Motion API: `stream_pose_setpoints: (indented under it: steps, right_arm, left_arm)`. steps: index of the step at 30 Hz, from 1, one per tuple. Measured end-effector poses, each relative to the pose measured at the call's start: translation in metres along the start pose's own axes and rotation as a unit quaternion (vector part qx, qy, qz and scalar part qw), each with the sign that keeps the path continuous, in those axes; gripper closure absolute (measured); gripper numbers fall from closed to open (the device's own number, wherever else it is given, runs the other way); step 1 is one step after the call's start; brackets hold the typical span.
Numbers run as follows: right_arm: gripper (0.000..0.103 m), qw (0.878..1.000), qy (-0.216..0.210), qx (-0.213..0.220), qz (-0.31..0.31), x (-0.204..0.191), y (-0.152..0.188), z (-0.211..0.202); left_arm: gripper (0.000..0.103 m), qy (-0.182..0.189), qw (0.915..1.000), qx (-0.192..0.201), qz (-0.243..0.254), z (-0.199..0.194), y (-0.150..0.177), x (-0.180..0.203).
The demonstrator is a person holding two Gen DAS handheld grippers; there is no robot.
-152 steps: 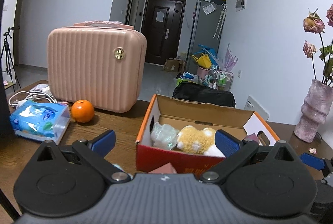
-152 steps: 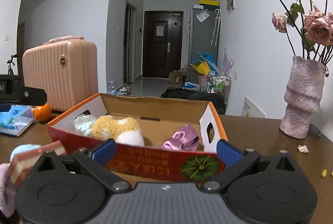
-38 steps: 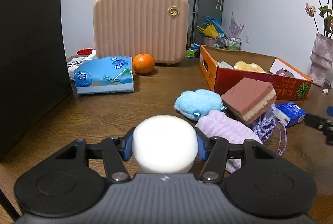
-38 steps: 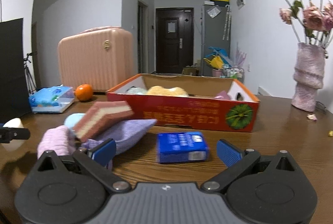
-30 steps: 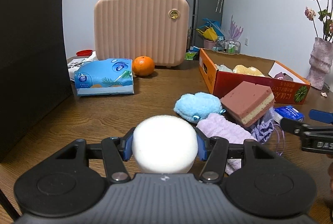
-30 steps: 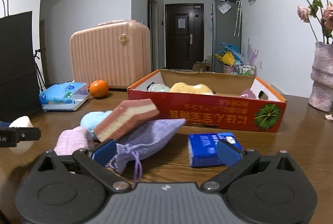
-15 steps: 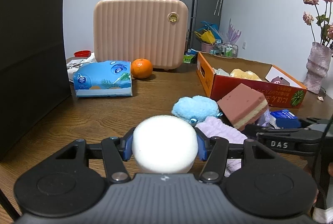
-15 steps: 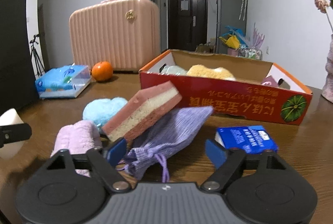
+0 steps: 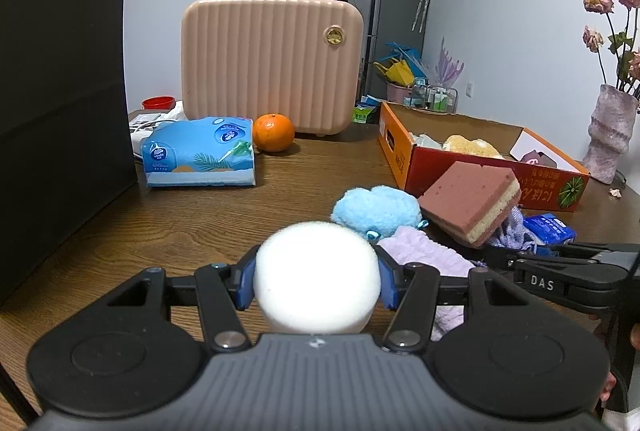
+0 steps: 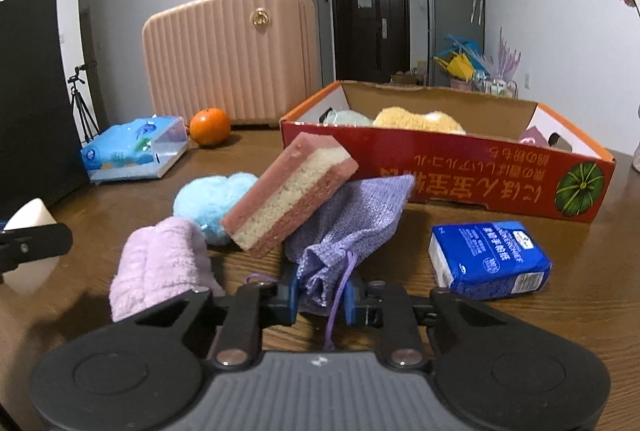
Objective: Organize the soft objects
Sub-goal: 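Grasp the lavender drawstring pouch with the right tool while the left tool holds the round sponge, then lift and carry the round sponge and lavender pouch over the box with both tools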
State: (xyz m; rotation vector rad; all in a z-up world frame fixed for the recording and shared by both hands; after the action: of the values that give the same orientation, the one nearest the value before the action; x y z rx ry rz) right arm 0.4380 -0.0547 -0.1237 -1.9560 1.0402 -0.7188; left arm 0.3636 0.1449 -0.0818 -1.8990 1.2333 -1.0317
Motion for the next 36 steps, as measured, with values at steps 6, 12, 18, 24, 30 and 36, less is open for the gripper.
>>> stream_pose_setpoints:
  steps: [6,12,18,24,30,36]
  right_arm:
    - [0.085,0.999,0.012,0.037,0.001,0.004,-0.002,-0.019]
    - [0.086,0.996,0.028,0.081,0.001,0.011,0.0,-0.048]
    - [0.086,0.993,0.042,0.109,-0.013,0.017,0.003,-0.072]
    - [0.086,0.992,0.06,0.092,-0.059,0.011,0.012,-0.078]
    - [0.086,0.992,0.076,0.071,-0.075,0.009,0.017,-0.074]
    - [0.086,0.992,0.072,0.083,-0.069,0.011,0.017,-0.081]
  left_arm:
    - [0.046,0.001,1.0,0.001,-0.003,-0.001,-0.001,-0.002]
    - [0.046,0.001,1.0,0.005,-0.002,-0.002,-0.001,-0.001]
    - [0.046,-0.002,1.0,0.01,0.002,-0.003,0.0,0.001]
    - [0.046,-0.007,0.9999,0.012,0.001,-0.003,0.0,0.0]
    - [0.046,-0.014,0.9998,0.013,-0.001,-0.003,0.001,-0.001]
    - [0.046,-0.016,0.9998,0.013,-0.005,-0.004,0.001,-0.002]
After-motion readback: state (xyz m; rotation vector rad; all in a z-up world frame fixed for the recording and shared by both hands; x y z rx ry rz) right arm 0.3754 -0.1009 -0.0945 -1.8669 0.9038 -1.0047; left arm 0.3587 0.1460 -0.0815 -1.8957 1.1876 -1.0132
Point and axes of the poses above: each gripper's, at about its wrist camera, not at the fingertips, and z roughly the way its jaws point, x to its right, y to its underside, the point moved 5 cm from there along z, roughly the way its jaws point, and after that the axes turned 13 degrees about -z, right-handed, at the moved point
